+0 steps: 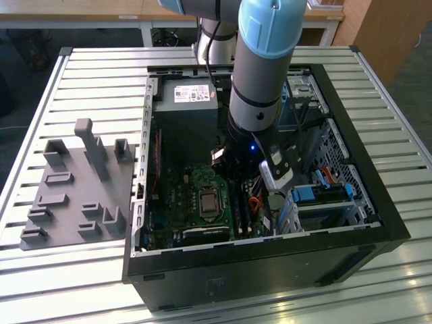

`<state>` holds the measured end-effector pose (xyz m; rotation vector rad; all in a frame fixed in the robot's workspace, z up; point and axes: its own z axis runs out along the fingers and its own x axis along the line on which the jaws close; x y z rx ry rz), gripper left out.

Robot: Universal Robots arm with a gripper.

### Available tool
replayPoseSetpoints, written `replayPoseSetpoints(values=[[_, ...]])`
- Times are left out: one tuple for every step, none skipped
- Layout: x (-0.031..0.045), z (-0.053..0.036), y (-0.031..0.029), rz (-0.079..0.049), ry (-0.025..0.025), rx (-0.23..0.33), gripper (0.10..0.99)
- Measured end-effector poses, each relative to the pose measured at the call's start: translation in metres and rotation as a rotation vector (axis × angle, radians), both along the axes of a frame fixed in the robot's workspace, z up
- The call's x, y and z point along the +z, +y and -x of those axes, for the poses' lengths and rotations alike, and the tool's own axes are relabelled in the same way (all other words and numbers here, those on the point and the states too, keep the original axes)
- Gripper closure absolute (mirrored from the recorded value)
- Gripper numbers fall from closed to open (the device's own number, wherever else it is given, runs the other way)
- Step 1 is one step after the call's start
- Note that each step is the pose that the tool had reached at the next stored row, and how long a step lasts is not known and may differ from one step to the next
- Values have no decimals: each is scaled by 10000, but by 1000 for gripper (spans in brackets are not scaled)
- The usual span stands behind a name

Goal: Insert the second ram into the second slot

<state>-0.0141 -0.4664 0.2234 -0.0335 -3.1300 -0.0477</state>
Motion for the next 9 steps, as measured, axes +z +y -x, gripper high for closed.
replayPoseSetpoints(values=[[22,0,0,-2,-1,0,984],[44,0,0,-2,0,0,984],[64,0,0,1,0,0,984],[82,0,0,0,0,0,984],[98,0,0,0,0,0,984],[114,0,0,1,0,0,984],[126,0,0,1,0,0,984],[137,0,0,0,0,0,984],[146,0,0,0,1,0,984]])
